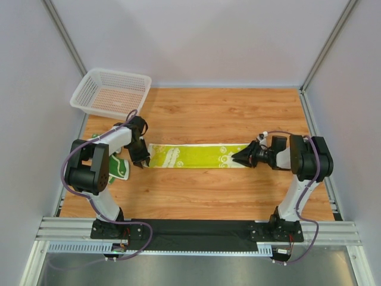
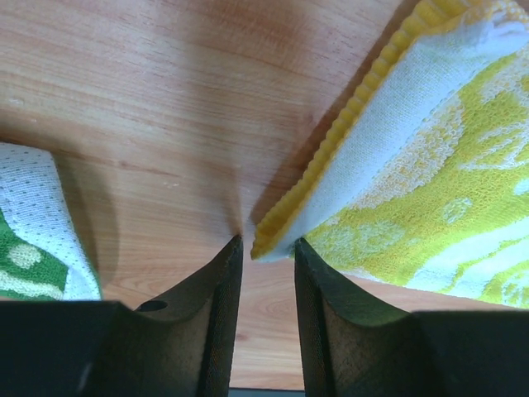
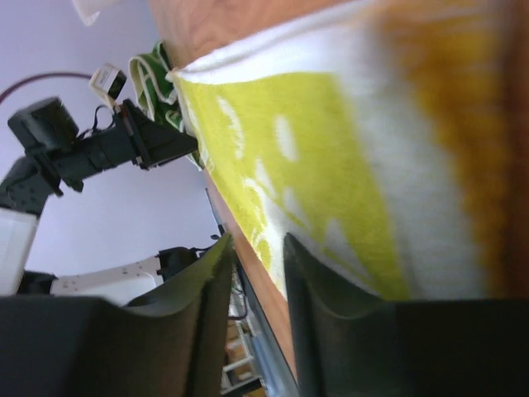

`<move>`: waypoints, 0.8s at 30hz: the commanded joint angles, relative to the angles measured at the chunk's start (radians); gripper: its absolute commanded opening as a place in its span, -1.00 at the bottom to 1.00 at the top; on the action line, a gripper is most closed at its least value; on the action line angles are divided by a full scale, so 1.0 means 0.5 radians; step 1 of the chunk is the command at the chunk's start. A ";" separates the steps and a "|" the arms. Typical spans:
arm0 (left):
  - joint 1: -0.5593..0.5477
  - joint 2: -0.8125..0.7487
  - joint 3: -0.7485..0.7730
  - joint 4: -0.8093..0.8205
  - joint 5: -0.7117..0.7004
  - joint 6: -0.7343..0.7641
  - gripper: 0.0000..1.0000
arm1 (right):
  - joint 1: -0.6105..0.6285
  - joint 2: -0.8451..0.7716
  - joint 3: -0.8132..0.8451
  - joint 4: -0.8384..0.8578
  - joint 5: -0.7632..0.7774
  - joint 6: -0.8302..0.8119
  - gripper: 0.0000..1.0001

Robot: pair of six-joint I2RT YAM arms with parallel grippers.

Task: Roll the towels
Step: Fold the towel

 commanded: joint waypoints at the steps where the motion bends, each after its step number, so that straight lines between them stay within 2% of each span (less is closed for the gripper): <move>1: 0.033 0.036 0.016 -0.075 -0.125 0.067 -0.23 | 0.131 -0.090 0.047 -0.008 0.026 0.107 -0.26; 3: 0.036 0.024 0.028 -0.078 -0.115 0.067 -0.18 | 0.181 -0.216 0.050 -0.045 0.032 0.086 -0.13; 5: 0.033 0.000 0.047 -0.090 -0.094 0.067 -0.11 | 0.193 -0.341 0.056 -0.235 0.126 0.000 -0.05; 6: 0.036 -0.025 0.053 -0.106 -0.088 0.071 -0.06 | 0.190 -0.506 0.068 -0.324 0.170 -0.046 -0.03; 7: 0.033 -0.040 0.077 -0.118 -0.079 0.074 0.07 | 0.187 -0.580 0.083 -0.546 0.264 -0.152 -0.02; 11: 0.033 -0.132 0.169 -0.201 -0.063 0.098 0.39 | 0.150 -0.992 0.224 -1.137 0.592 -0.368 -0.01; 12: 0.036 -0.172 0.194 -0.240 -0.060 0.107 0.44 | 0.135 -1.120 0.270 -1.241 0.679 -0.389 0.00; 13: 0.033 -0.193 0.218 -0.265 -0.051 0.129 0.49 | 0.099 -1.167 0.289 -1.476 0.777 -0.411 0.04; 14: 0.033 -0.215 0.279 -0.287 -0.051 0.144 0.53 | 0.077 -1.201 0.307 -1.593 0.999 -0.445 0.04; 16: 0.033 -0.282 0.338 -0.339 -0.039 0.193 0.56 | 0.016 -1.238 0.320 -1.866 1.173 -0.475 -0.01; 21: 0.033 -0.491 0.439 -0.354 -0.026 0.389 0.61 | -0.083 -1.213 0.164 -2.049 1.397 -0.540 -0.10; 24: 0.036 -0.586 0.381 -0.281 -0.179 0.487 0.61 | -0.089 -1.183 0.102 -2.040 1.425 -0.525 -0.12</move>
